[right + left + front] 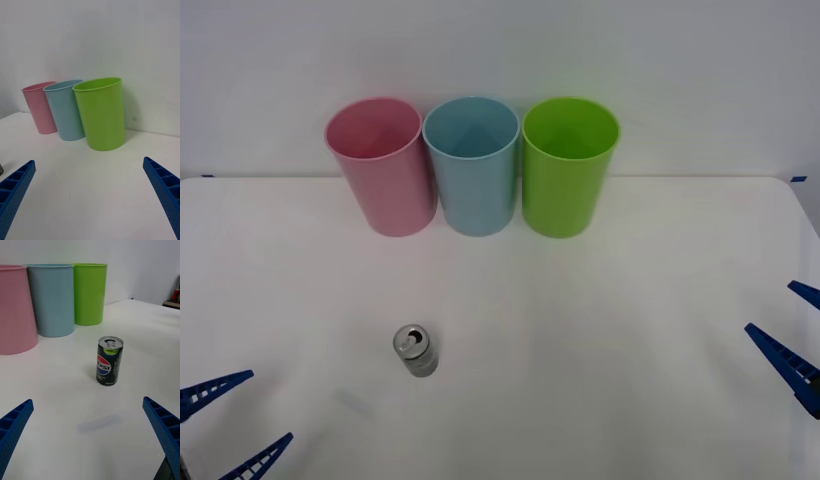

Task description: Grasp the object on the table and drop it into the matching bin: aluminum can to the light blue bin, PET bottle to the pink bin.

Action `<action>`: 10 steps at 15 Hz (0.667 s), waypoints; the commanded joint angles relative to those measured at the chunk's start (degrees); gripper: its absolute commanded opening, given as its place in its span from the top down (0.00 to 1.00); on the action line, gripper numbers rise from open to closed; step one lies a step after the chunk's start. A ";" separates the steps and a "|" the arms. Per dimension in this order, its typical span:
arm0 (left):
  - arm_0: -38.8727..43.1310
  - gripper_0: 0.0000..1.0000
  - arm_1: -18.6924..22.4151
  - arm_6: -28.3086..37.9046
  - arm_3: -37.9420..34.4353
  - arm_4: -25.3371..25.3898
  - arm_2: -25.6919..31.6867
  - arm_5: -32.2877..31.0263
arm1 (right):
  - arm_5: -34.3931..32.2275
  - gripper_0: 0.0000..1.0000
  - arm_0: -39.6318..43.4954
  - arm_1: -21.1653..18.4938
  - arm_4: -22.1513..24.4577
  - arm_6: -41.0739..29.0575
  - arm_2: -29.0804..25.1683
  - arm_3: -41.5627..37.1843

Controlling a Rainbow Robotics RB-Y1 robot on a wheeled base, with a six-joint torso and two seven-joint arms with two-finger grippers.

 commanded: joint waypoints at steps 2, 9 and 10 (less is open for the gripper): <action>-2.26 0.00 -6.49 -0.25 0.00 -5.42 0.53 0.77 | 0.00 0.00 0.00 0.00 0.00 0.00 0.00 0.00; -5.69 0.00 -9.74 2.04 0.00 -10.52 -2.90 4.55 | 0.00 0.00 0.00 0.00 0.00 0.00 0.00 0.00; -6.04 0.00 -9.74 2.48 0.09 -10.78 -3.34 4.90 | 0.00 0.00 0.00 0.00 0.00 0.00 0.00 0.00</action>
